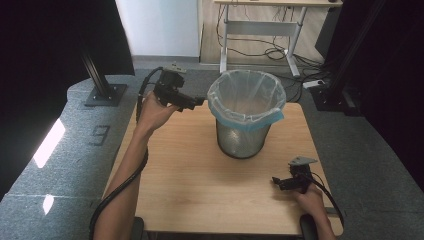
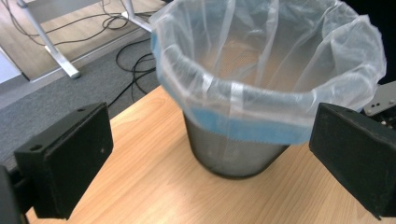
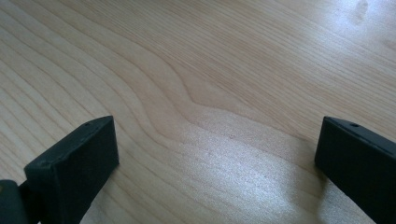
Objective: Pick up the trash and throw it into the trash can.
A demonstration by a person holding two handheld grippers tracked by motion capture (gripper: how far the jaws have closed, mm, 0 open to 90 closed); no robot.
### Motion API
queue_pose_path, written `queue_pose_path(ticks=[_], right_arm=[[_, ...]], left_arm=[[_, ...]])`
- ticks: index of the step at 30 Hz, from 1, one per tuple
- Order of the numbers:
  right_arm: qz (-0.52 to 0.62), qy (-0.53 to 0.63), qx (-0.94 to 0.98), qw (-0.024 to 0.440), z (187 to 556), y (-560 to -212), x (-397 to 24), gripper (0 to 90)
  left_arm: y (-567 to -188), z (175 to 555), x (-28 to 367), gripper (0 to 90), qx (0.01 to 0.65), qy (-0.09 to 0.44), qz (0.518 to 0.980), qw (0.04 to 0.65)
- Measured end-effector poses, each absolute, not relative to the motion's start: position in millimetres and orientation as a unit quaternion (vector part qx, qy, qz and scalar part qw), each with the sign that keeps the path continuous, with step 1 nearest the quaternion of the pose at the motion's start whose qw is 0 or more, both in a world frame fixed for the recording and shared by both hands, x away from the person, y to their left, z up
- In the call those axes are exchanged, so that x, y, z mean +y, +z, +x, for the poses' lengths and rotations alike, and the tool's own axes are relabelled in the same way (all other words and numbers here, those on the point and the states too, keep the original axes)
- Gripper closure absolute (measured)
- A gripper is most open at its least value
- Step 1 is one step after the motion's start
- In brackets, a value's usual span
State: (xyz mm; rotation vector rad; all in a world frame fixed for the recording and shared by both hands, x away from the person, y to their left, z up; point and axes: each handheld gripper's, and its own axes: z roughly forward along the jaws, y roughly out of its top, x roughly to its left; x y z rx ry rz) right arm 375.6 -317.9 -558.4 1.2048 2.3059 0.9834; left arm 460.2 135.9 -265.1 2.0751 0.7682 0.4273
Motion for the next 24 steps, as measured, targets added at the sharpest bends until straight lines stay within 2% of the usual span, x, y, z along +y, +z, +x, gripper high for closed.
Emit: queue_pose_path(ticks=[24], right_arm=[[0.426, 0.346, 0.816, 0.180, 374.7, -558.2, -317.9, 0.0]], left_arm=[[-318.5, 436.1, 197.0, 0.0, 0.348, 0.183, 0.814, 0.427]])
